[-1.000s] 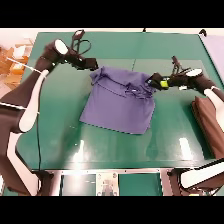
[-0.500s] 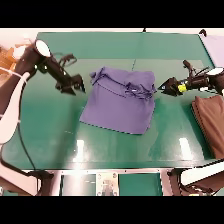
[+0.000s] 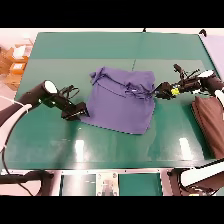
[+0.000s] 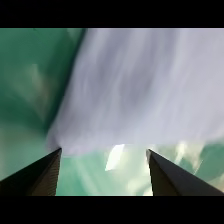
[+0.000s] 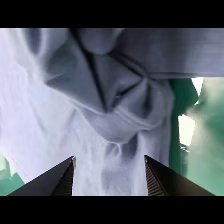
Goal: Fold the shirts.
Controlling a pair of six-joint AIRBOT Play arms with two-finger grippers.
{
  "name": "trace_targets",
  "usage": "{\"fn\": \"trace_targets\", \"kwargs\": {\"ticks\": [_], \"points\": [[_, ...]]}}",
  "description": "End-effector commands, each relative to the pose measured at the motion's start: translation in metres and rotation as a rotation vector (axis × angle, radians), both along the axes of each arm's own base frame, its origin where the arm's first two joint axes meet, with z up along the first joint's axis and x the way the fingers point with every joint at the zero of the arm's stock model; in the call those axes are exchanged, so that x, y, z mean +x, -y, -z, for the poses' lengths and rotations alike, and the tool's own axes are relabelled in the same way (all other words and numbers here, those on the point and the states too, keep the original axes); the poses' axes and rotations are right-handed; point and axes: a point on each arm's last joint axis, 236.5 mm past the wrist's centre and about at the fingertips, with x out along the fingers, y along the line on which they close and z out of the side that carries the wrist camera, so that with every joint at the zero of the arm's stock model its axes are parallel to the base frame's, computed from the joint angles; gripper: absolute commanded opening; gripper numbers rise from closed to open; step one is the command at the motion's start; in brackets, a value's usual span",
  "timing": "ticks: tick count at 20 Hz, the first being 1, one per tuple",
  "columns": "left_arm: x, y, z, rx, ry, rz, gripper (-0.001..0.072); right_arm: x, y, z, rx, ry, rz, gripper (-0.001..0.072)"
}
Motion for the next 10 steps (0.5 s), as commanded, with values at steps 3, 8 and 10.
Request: {"fn": "trace_targets", "kwargs": {"ticks": [3, 8, 10], "points": [[0.016, 0.000, 0.030, -0.007, 0.046, -0.125, 0.0548, 0.000, -0.002, 0.000, 0.004, -0.012, 0.008, 0.0504], [0.035, -0.015, 0.022, 0.000, 0.127, -0.040, 0.0023, -0.009, -0.009, -0.004, 0.035, -0.060, 0.002, 0.0491], [0.039, -0.033, 0.017, 0.011, 0.114, -0.047, 0.0023, -0.006, -0.014, -0.004, 0.040, -0.055, 0.007, 0.0486]]}}
